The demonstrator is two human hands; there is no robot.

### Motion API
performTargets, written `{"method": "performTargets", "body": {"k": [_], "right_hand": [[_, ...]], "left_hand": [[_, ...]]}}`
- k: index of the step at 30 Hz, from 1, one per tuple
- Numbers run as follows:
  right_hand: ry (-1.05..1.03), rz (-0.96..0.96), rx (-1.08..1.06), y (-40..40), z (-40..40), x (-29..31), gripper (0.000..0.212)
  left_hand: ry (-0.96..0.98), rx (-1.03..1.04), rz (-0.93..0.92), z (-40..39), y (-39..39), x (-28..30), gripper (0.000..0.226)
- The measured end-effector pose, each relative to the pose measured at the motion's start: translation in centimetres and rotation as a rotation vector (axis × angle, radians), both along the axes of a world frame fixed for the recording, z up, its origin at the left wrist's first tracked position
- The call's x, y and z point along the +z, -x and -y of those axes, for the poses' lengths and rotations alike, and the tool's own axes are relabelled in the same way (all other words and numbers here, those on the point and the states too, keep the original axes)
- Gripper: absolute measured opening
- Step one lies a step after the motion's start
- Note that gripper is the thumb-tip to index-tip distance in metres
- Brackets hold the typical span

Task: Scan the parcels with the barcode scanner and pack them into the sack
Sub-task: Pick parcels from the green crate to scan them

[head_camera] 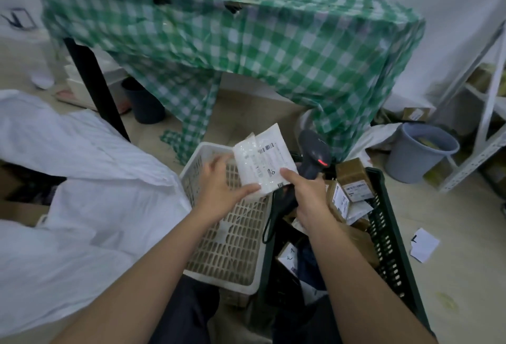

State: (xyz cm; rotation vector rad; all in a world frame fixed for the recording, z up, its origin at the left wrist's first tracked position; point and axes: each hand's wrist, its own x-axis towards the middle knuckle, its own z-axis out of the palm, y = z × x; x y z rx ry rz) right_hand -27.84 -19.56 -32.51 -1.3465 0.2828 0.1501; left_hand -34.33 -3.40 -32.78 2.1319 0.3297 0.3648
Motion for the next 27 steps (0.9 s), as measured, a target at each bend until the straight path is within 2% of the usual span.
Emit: {"method": "performTargets", "body": {"k": [1, 3, 5, 6, 10, 13, 16, 18, 21, 25, 27], "right_hand": [[0.003, 0.01, 0.027, -0.2, -0.1, -0.1, 0.034], [0.0, 0.058, 0.098, -0.3, -0.3, -0.1, 0.021], [-0.005, 0.109, 0.168, -0.2, -0.9, 0.0, 0.018], [-0.004, 0.118, 0.195, -0.1, -1.2, -0.1, 0.018], [0.017, 0.141, 0.197, -0.5, -2.0, -0.4, 0.019], [-0.017, 0.102, 0.155, -1.0, -1.9, -0.5, 0.021], [-0.062, 0.079, 0.16, -1.0, -2.1, -0.7, 0.022], [-0.098, 0.089, 0.156, -0.7, -2.6, -0.6, 0.02], [-0.1, 0.084, 0.112, -0.4, -3.3, -0.2, 0.02], [0.093, 0.118, 0.103, -0.7, -3.0, -0.6, 0.018], [0.233, 0.152, 0.174, -0.5, -2.5, -0.7, 0.014]], "left_hand": [[0.201, 0.037, -0.061, -0.5, -0.1, 0.0, 0.077], [0.608, 0.038, -0.118, -1.5, -0.4, -0.2, 0.063], [0.899, 0.022, -0.165, -2.2, -0.6, -0.6, 0.042], [0.98, 0.014, -0.172, -2.3, -0.7, -0.7, 0.034], [1.005, 0.081, -0.068, -3.0, -1.0, -0.5, 0.018], [1.0, 0.162, 0.017, -3.5, -0.9, -0.2, 0.02], [1.105, 0.15, 0.08, -3.7, -0.6, -0.1, 0.024], [1.141, 0.1, 0.077, -3.8, -0.5, -0.1, 0.027], [1.032, 0.084, 0.019, -3.6, -0.4, -0.2, 0.026], [0.916, 0.184, 0.076, -4.0, -0.3, -0.4, 0.015], [0.873, 0.234, 0.084, -4.6, -0.2, -0.7, 0.015]]}}
